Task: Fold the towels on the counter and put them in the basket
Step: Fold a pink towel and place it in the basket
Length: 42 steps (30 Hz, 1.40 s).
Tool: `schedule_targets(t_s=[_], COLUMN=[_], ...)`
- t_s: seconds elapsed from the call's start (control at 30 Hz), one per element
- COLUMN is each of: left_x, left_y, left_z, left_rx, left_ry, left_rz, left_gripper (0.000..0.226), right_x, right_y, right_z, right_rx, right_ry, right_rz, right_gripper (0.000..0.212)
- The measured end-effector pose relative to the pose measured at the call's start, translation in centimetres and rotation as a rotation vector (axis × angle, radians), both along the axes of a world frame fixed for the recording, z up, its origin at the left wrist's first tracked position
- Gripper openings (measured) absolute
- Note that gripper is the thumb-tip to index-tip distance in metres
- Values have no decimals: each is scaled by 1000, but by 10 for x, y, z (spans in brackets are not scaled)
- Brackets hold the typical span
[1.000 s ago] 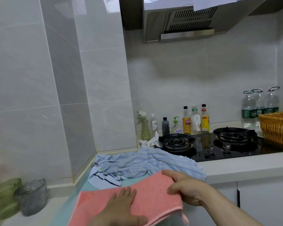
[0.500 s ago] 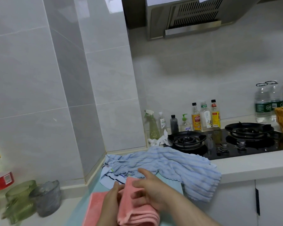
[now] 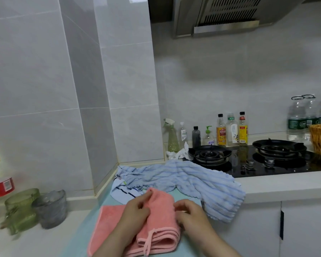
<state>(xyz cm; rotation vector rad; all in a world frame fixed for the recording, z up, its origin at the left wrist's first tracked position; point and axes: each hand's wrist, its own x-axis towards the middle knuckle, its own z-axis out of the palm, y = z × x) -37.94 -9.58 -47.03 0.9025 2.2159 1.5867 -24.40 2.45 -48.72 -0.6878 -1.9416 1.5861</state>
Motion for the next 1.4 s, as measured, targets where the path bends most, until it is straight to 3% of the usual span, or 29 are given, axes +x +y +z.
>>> schedule_targets(t_s=[0.07,0.13,0.2,0.33,0.53,0.83,0.93,1.0,1.07,1.17,1.33,1.4], left_x=[-2,-6,-11,-34,-53,-60,-59,-53,-51,-58,-75,-76], left_y=[5,8,10,-9,-75,-115,-113,-106,-95,-88,-87,-86], left_z=[15,35,52,64,37,-12,-4,5,2,-16,-29,-33], left_rx=[23,111,233,357,346,-90,-174,-187,-350,-649,-606,-625], left_ry=[-45,-168,-308,-426,-485,-37,343,477,513,546,474,489], left_rz=[4,36,53,110,133,419,377,200,7,-102,-144,-138], left_gripper=[68,65,56,42,34,41,36,35,41,51,53,53], right_x=[4,4,1,-10,-23,-27,-29,-37,-48,-59,-58,-58], right_y=[-11,-19,-29,-44,-63,-77,-74,-71,-68,-67,-72,-72], right_z=[-1,0,3,3,6,11,19,24,22,8,-4,-1], right_rx=[206,369,472,576,704,1023,1024,1009,1020,1000,909,681], right_ry=[-82,-157,-200,-169,-240,-385,-325,-302,-376,-598,-603,-519], right_rz=[65,132,149,119,155,369,315,291,321,388,361,271], right_gripper=[31,77,102,93,76,61,51,50,53,65,71,72])
